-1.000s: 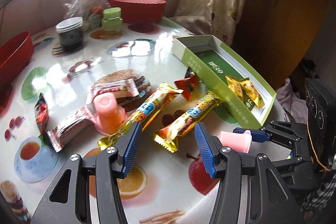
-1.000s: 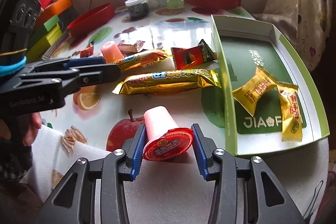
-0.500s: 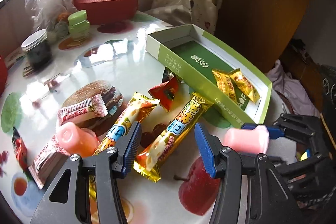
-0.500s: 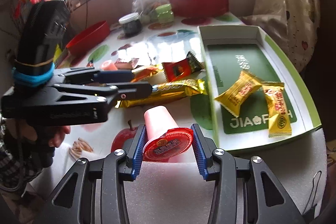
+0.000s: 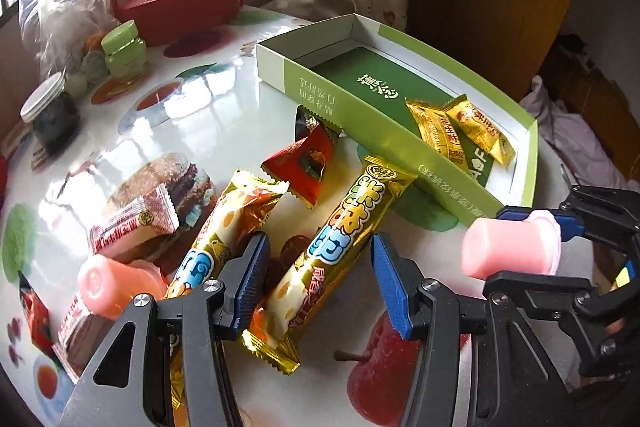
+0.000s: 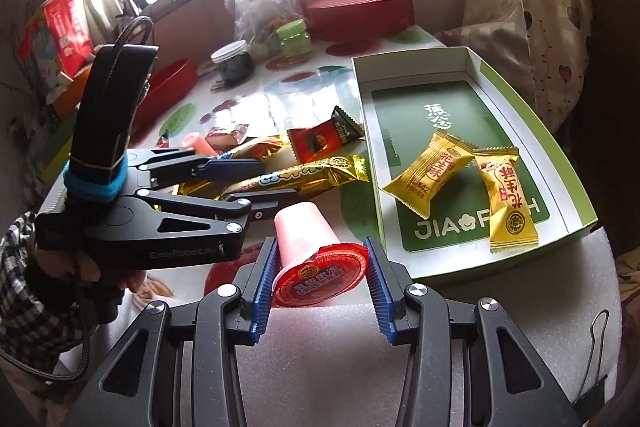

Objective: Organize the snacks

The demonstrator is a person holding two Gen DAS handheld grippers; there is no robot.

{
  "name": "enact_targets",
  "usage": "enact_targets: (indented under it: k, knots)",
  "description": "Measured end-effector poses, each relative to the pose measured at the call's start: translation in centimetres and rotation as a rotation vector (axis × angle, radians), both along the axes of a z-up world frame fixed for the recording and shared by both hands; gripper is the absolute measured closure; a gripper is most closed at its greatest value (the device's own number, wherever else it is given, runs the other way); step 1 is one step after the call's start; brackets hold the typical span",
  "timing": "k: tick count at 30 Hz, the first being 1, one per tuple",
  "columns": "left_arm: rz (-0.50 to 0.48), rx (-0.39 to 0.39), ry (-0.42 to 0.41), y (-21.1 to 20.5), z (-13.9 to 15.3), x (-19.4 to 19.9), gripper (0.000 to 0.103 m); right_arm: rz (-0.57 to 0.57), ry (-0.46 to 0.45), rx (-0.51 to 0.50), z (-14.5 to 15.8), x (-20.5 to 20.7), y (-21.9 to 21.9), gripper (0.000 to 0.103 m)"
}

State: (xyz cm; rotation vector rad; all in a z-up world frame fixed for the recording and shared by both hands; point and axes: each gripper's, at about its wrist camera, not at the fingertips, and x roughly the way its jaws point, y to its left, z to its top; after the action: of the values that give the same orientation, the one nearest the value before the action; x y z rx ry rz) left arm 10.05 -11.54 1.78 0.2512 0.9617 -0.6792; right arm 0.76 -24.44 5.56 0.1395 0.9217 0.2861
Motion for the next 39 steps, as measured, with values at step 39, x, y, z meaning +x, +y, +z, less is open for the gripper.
enact_targets:
  k: [39]
  knots:
    - [0.061,-0.023,-0.074,1.4,3.2,-2.5,0.079,-0.011,-0.045,0.036,1.3,-1.0,-0.2,0.062]
